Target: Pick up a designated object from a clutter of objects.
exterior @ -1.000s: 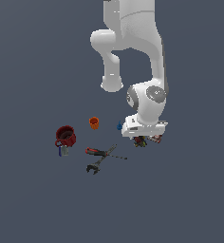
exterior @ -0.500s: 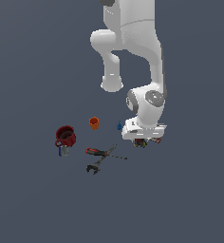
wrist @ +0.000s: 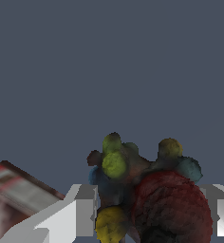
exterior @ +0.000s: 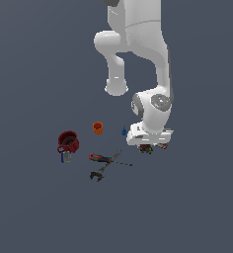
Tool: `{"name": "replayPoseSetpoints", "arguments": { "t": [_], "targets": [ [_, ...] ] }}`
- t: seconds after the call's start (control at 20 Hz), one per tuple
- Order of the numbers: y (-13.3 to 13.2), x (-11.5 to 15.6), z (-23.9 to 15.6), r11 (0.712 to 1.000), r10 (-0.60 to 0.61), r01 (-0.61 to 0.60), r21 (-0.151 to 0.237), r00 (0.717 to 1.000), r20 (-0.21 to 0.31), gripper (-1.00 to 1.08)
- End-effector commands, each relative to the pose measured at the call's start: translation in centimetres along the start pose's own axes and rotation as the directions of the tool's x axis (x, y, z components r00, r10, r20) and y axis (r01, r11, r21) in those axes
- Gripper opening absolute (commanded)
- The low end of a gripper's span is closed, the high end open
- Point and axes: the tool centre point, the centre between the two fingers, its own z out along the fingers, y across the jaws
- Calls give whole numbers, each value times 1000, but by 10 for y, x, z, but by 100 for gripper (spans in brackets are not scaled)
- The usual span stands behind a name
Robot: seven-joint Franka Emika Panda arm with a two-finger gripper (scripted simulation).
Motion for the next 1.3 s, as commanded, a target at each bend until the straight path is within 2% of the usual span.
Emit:
{"name": "replayPoseSetpoints", "arguments": {
  "t": [0.0, 0.25, 0.55, 1.25],
  "targets": [
    [0, 0, -1, 1000, 0, 0, 0, 1000, -1, -100],
    [0, 2, -14, 1000, 0, 0, 0, 1000, -1, -100],
    [-1, 6, -46, 1000, 0, 0, 0, 1000, 1, -100],
    [-4, 24, -180, 1000, -1, 1, 1, 1000, 4, -100]
  ]
}}
